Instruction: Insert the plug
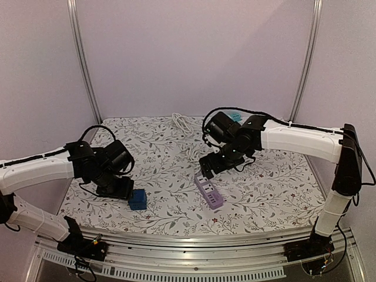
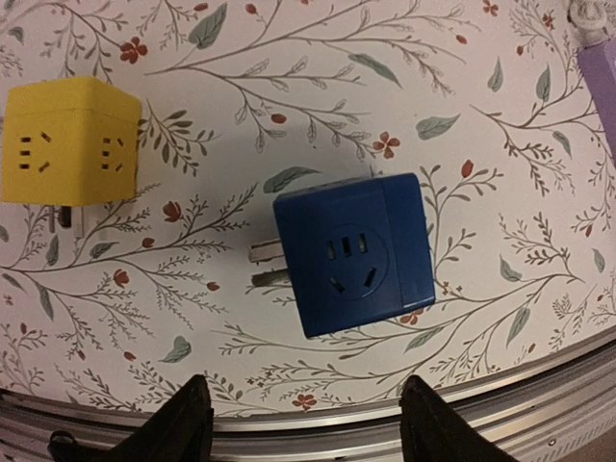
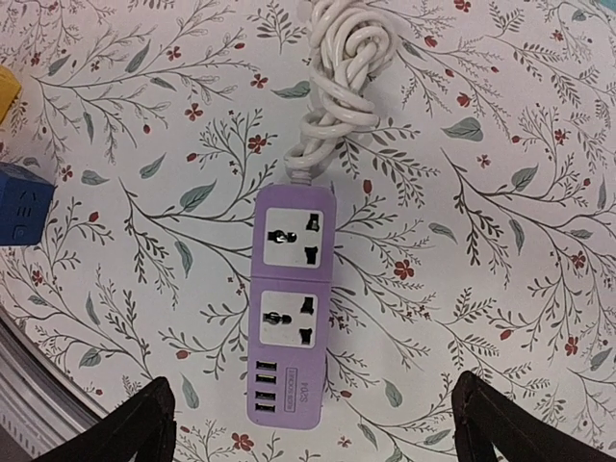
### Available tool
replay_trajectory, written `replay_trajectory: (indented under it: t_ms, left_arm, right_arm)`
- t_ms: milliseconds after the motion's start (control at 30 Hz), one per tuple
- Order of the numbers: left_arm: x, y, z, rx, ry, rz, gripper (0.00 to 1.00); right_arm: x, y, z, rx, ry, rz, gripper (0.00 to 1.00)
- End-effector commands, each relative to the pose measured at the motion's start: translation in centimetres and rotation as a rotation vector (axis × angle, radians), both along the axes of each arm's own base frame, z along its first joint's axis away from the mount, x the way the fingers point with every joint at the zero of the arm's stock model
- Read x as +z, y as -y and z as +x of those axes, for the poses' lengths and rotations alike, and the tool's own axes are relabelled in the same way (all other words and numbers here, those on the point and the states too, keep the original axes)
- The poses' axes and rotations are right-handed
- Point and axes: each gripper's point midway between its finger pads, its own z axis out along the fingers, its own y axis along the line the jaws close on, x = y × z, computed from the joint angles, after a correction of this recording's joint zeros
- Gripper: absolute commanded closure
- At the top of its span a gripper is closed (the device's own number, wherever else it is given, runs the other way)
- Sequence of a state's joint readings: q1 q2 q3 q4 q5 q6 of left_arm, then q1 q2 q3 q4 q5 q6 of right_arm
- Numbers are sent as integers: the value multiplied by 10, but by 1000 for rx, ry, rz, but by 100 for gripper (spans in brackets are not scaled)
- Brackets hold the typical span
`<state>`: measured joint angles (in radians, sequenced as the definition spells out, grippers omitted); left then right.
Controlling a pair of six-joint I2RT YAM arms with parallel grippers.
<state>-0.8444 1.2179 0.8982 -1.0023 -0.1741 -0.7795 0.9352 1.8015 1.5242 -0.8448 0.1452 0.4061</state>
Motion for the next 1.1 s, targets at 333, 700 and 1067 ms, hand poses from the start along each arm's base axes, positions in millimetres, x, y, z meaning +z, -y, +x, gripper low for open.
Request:
replay_trajectory:
  t_ms: [333, 700, 1067]
  left_arm:
    - [-31, 11, 6, 45, -65, 41, 46]
    - [-40, 62, 3, 26, -129, -277, 43]
    - [-18, 66, 13, -135, -124, -160, 43]
  right_arm:
    - [11, 33, -5, -103, 31, 1, 1]
    - [15, 41, -8, -135, 41, 7, 1]
    - [16, 40, -5, -132, 52, 5, 1]
